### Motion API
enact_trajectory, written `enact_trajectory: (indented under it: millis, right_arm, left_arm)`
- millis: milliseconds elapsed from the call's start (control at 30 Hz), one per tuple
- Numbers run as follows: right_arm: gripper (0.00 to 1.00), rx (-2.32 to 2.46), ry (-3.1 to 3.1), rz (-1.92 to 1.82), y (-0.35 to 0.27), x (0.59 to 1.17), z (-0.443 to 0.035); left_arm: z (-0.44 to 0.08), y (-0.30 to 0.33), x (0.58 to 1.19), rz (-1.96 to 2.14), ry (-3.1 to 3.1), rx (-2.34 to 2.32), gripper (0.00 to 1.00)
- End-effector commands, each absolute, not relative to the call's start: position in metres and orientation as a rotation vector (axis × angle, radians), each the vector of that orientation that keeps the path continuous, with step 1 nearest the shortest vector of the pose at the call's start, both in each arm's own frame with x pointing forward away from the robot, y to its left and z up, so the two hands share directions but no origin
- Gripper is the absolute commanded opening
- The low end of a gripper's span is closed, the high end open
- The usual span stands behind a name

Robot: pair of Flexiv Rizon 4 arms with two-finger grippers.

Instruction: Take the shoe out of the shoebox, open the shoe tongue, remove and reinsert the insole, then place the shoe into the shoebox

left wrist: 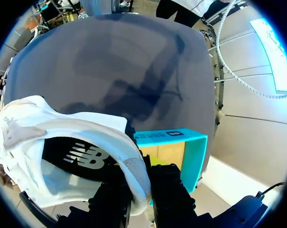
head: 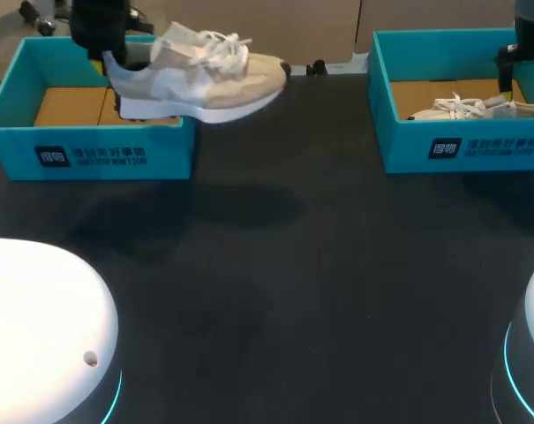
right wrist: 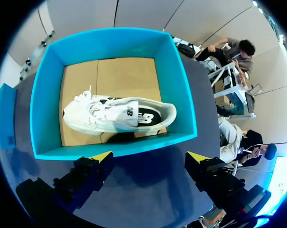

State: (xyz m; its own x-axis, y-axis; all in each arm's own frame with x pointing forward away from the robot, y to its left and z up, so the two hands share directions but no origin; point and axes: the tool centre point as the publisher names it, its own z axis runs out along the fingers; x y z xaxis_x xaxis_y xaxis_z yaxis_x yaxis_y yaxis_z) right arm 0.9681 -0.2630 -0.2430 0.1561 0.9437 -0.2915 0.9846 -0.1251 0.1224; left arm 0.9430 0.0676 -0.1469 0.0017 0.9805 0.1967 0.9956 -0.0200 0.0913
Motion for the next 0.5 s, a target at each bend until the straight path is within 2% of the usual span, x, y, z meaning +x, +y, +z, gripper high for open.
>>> enact_trajectory:
  millis: [33, 500]
  right_arm:
    - [1.0, 2.152, 1.86, -0.203, -0.263, 0.967, -0.243]
    - [1.0, 2.152, 1.86, -0.203, -0.263, 0.967, -0.243]
  left_arm:
    - [-0.148, 0.05, 0.926, -0.346, -2.141, -2.164, 0.0]
    - [-0.165, -0.014, 0.874, -0.391, -2.103, -2.136, 0.0]
